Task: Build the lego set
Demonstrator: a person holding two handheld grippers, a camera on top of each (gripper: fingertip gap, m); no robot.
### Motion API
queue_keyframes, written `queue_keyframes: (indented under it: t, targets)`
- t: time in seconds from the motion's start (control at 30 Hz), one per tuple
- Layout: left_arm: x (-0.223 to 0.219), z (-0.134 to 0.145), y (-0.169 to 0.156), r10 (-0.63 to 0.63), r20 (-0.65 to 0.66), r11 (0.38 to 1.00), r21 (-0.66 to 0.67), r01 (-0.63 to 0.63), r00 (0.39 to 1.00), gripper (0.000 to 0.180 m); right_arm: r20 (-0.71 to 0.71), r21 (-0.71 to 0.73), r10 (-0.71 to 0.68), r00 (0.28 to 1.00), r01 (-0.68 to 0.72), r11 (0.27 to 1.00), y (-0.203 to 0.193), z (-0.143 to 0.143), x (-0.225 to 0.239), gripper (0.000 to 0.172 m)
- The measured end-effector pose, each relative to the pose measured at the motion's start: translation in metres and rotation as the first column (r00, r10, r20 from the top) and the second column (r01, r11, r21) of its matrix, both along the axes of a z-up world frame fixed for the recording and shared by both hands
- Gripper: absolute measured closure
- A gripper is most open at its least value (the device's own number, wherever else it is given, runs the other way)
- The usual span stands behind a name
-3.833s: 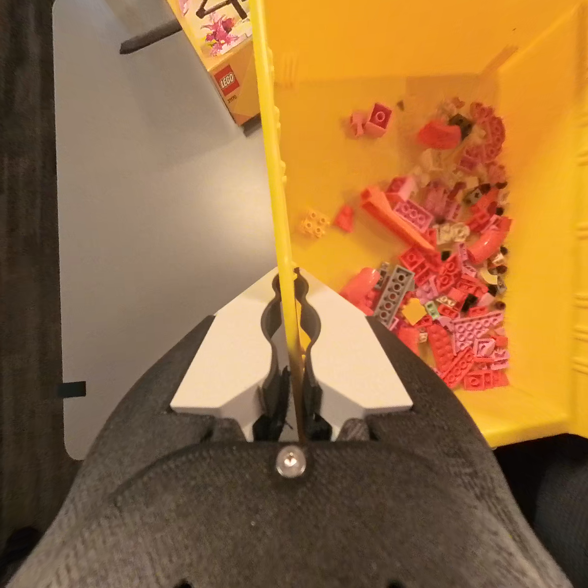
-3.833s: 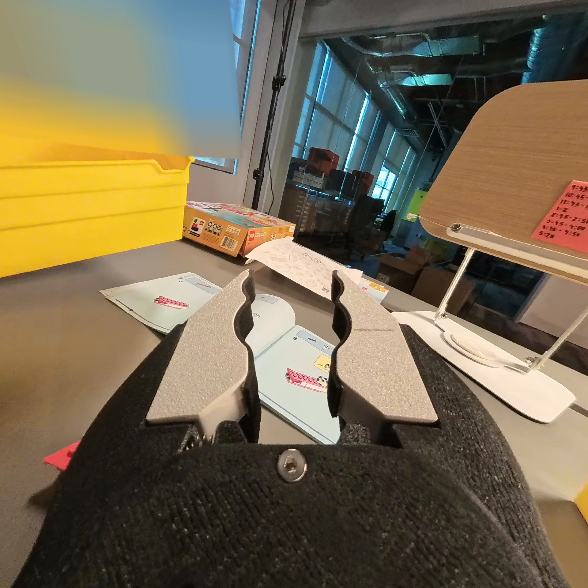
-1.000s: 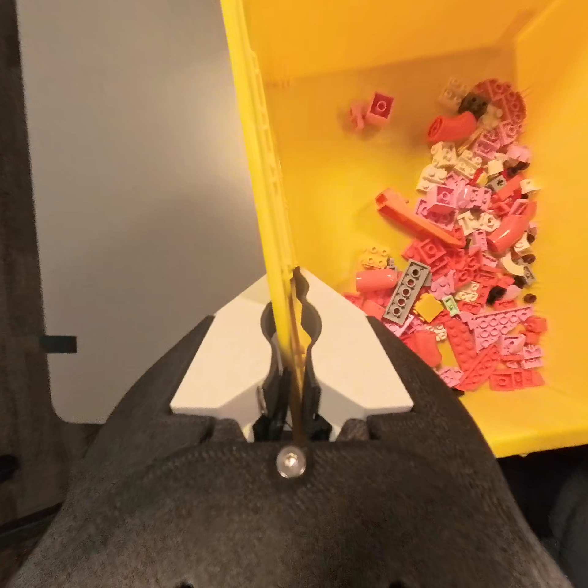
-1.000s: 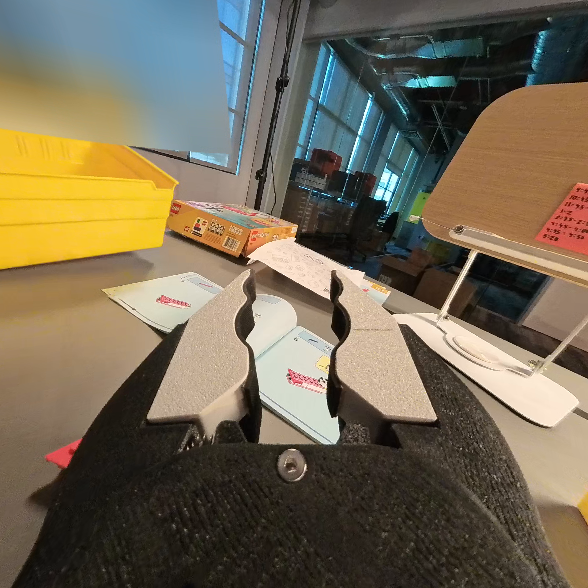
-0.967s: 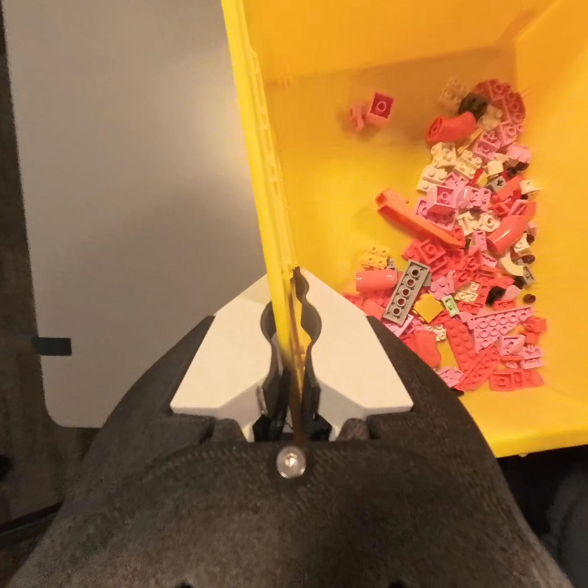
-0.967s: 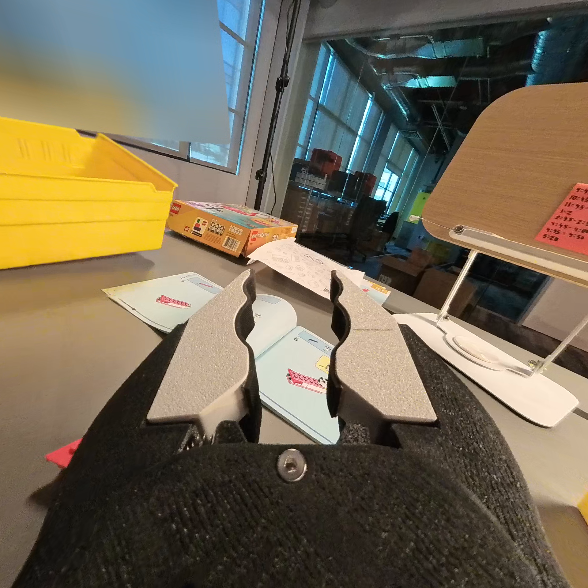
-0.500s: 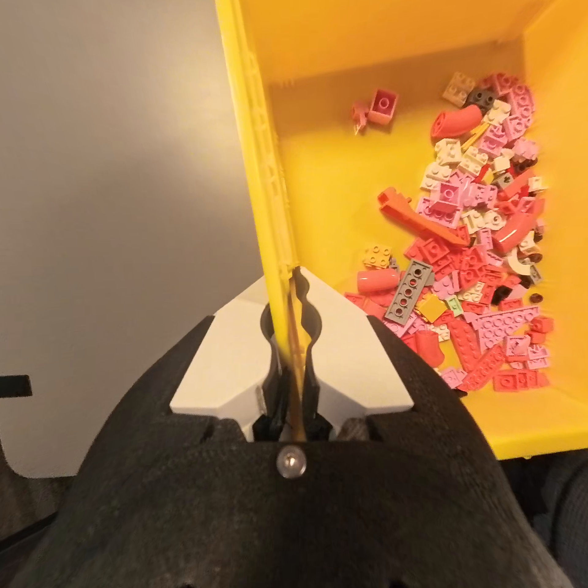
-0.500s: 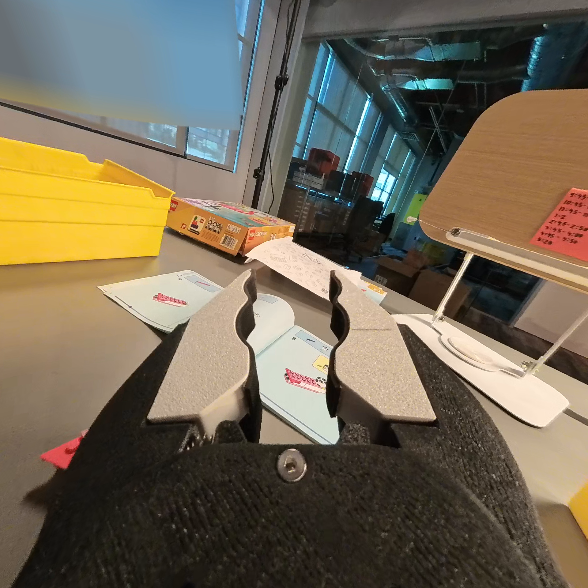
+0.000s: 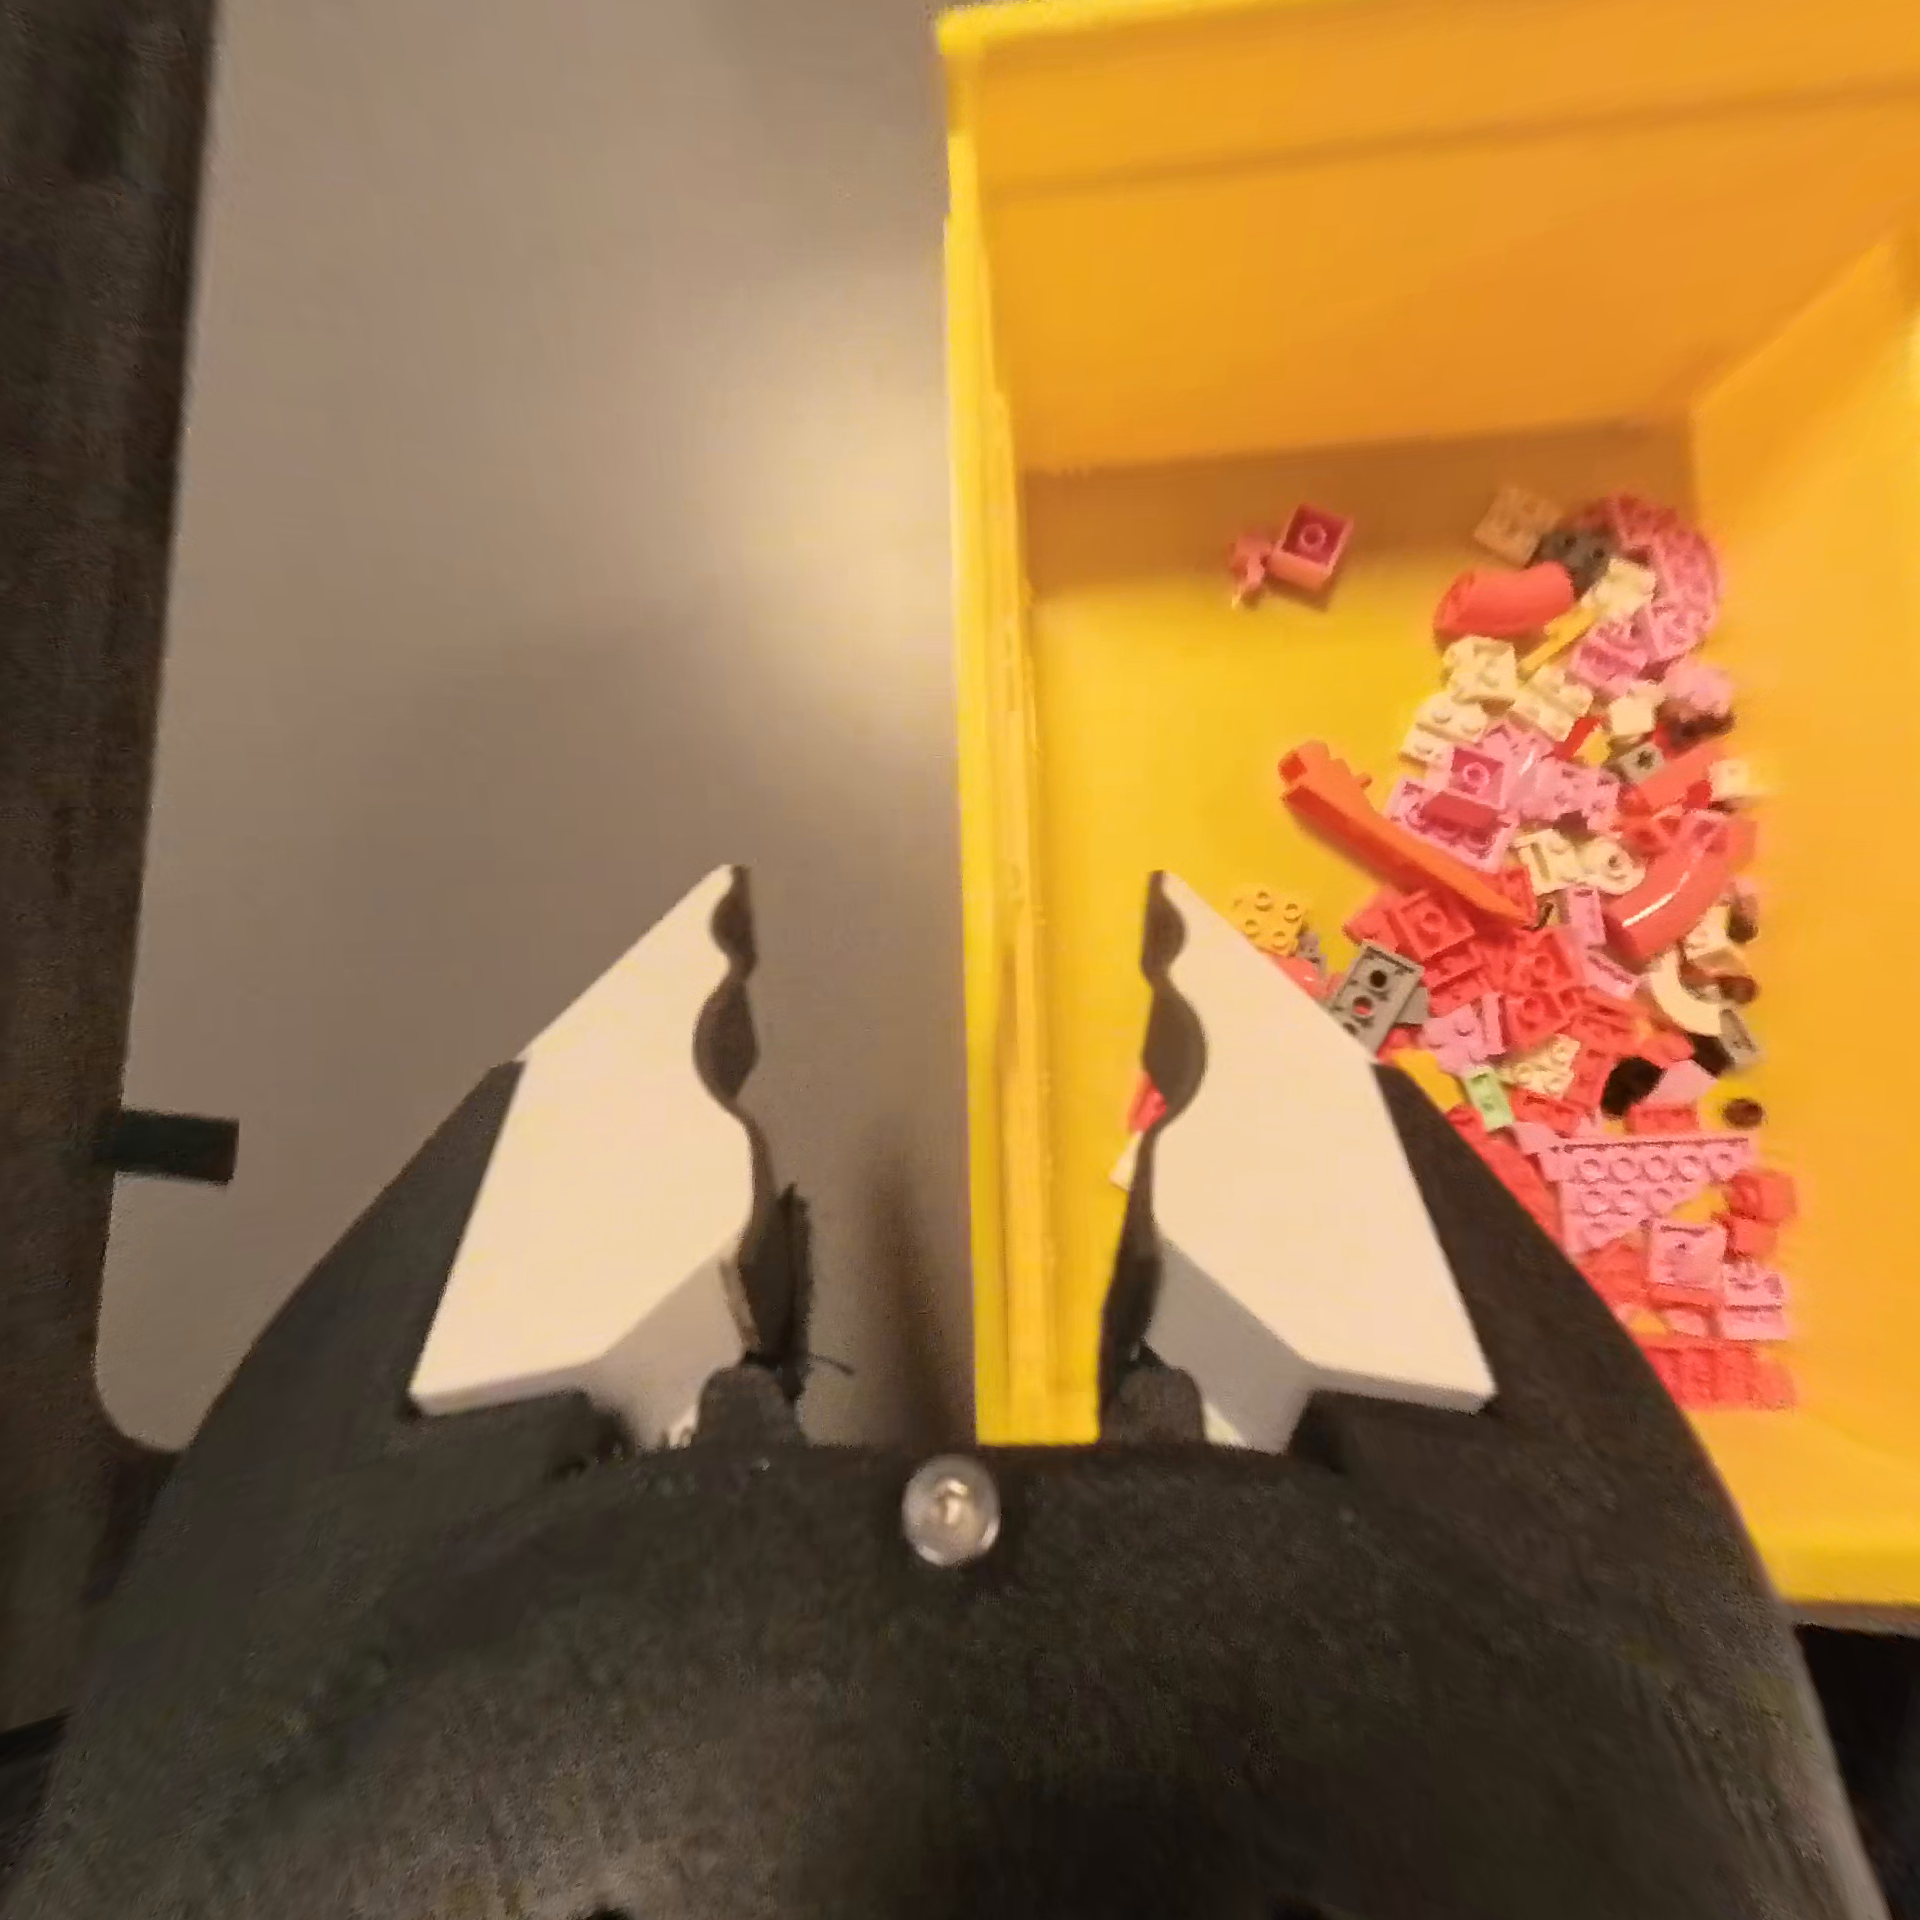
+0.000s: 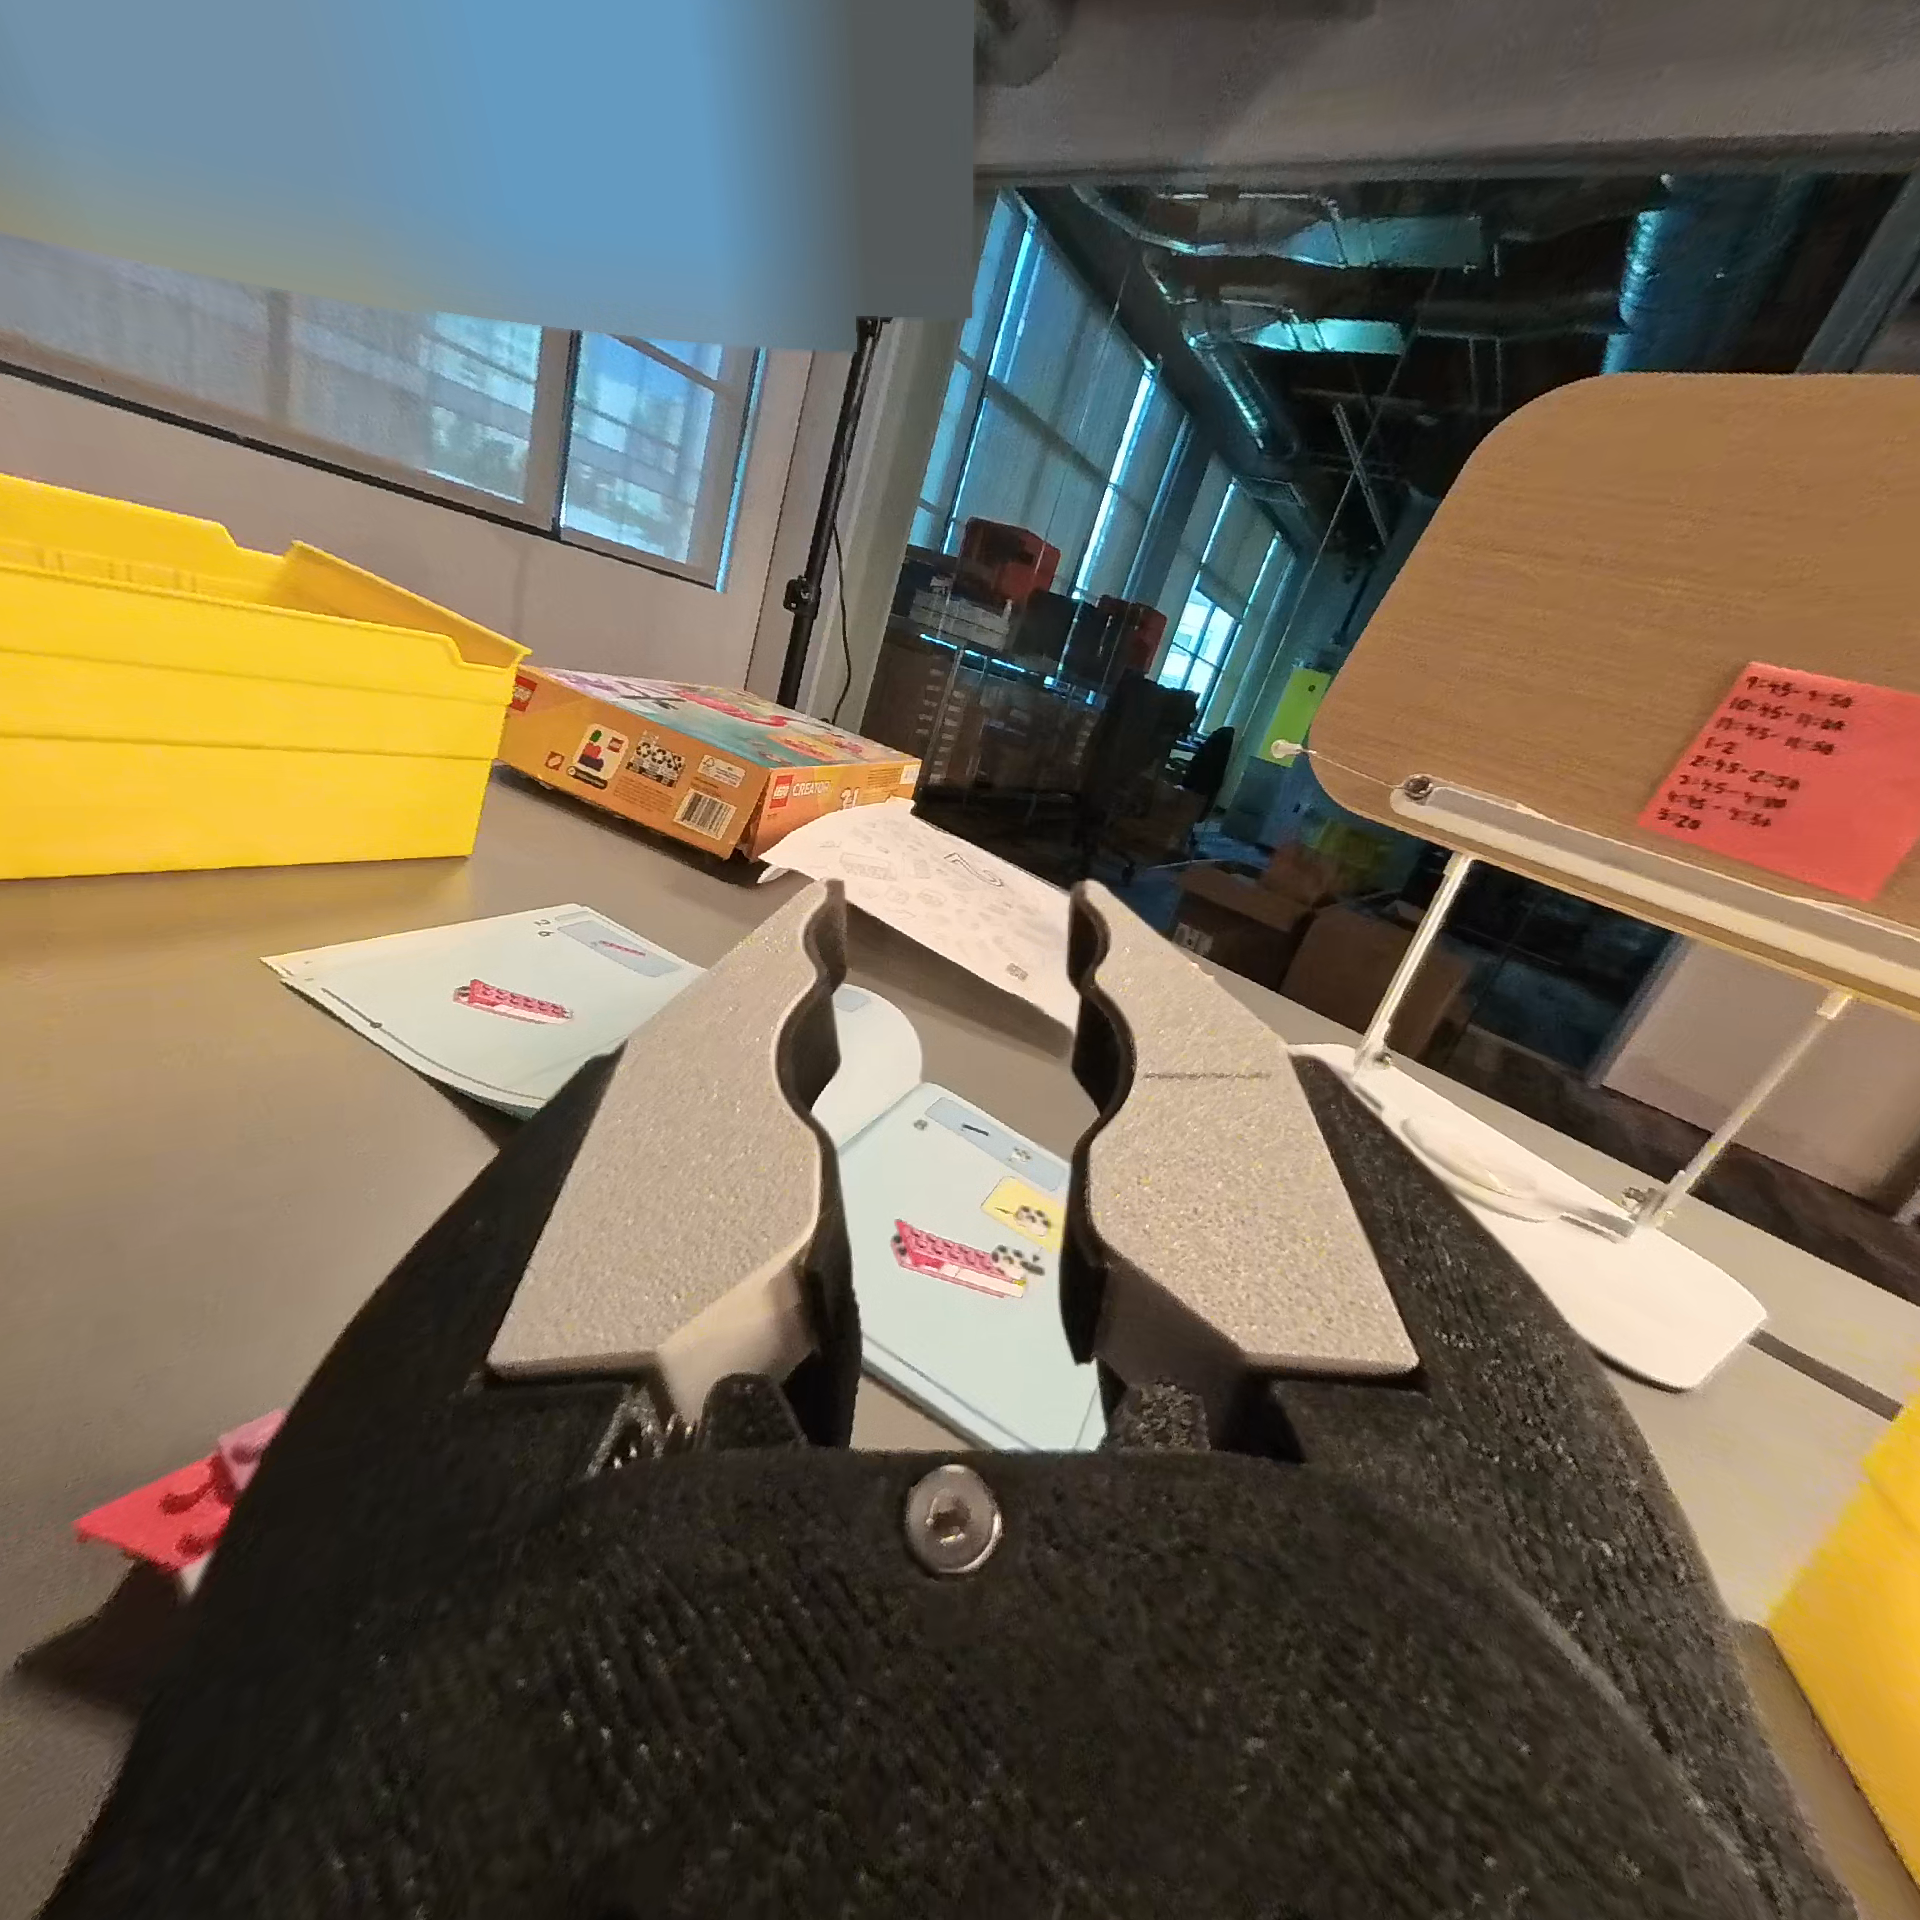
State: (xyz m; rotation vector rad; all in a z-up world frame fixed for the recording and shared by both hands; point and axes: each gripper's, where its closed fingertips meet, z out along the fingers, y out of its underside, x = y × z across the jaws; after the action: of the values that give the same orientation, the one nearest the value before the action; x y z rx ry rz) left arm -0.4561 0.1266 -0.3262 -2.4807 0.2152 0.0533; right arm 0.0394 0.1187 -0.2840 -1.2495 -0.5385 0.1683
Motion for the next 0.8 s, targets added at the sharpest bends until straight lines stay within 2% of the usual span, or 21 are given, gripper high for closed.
queue_keyframes:
  t: [0.07, 0.1, 0.13, 0.17, 0.23, 0.3, 0.37, 0.4, 0.43, 0.53, 0.6, 0.67, 0.77, 0.8]
  targets:
    - [0.018, 0.022, -0.010, -0.001, 0.073, 0.997, 0.079, -0.005, 0.997, 0.097, 0.000, 0.016, -0.018, 1.000, 0.018, 1.000, 0.000, 0.002, 0.004, 0.130]
    - [0.051, 0.044, -0.017, -0.096, 0.187, 0.982, 0.177, 0.063, 0.978, 0.095, -0.001, 0.025, -0.032, 0.999, 0.032, 0.999, 0.000, 0.004, 0.008, 0.130]
    - [0.086, 0.076, -0.026, -0.218, 0.292, 0.941, 0.317, 0.121, 0.931, 0.096, -0.003, 0.032, -0.049, 0.999, 0.049, 0.998, 0.001, 0.005, 0.012, 0.130]
    - [0.116, 0.110, -0.037, -0.331, 0.349, 0.872, 0.468, 0.143, 0.877, 0.096, -0.008, 0.037, -0.067, 0.998, 0.067, 0.997, 0.002, 0.006, 0.018, 0.131]
    - [0.157, 0.169, -0.059, -0.481, 0.354, 0.686, 0.722, 0.093, 0.802, 0.110, -0.021, 0.043, -0.102, 0.995, 0.102, 0.994, 0.005, 0.008, 0.030, 0.131]
    - [0.181, 0.202, -0.074, -0.541, 0.311, 0.525, 0.851, 0.024, 0.782, 0.119, -0.019, 0.045, -0.138, 0.990, 0.139, 0.989, 0.010, 0.008, 0.043, 0.131]
    - [0.208, 0.220, -0.083, -0.608, 0.318, 0.415, 0.908, -0.049, 0.727, 0.124, -0.004, 0.056, -0.180, 0.984, 0.180, 0.982, 0.016, 0.007, 0.056, 0.133]
    - [0.225, 0.224, -0.086, -0.660, 0.324, 0.383, 0.921, -0.067, 0.678, 0.124, 0.015, 0.064, -0.203, 0.979, 0.202, 0.977, 0.021, 0.007, 0.063, 0.134]
    - [0.241, 0.223, -0.086, -0.696, 0.344, 0.376, 0.922, -0.089, 0.631, 0.125, 0.042, 0.074, -0.229, 0.972, 0.226, 0.971, 0.027, 0.006, 0.069, 0.134]
    - [0.291, 0.205, -0.076, -0.762, 0.415, 0.409, 0.904, -0.127, 0.498, 0.125, 0.093, 0.088, -0.274, 0.957, 0.266, 0.960, 0.046, 0.003, 0.083, 0.136]
    - [0.326, 0.181, -0.063, -0.767, 0.428, 0.436, 0.894, -0.101, 0.477, 0.125, 0.096, 0.090, -0.283, 0.954, 0.274, 0.957, 0.056, 0.003, 0.090, 0.136]
    - [0.356, 0.153, -0.047, -0.761, 0.384, 0.425, 0.904, -0.045, 0.523, 0.125, 0.095, 0.088, -0.287, 0.953, 0.279, 0.956, 0.063, 0.003, 0.094, 0.137]
    - [0.374, 0.118, -0.008, -0.674, 0.275, 0.383, 0.924, 0.006, 0.686, 0.132, 0.068, 0.094, -0.277, 0.958, 0.271, 0.958, 0.065, 0.006, 0.097, 0.139]
    - [0.382, 0.109, 0.002, -0.665, 0.236, 0.369, 0.929, 0.037, 0.708, 0.134, 0.050, 0.097, -0.274, 0.960, 0.269, 0.958, 0.063, 0.008, 0.099, 0.140]
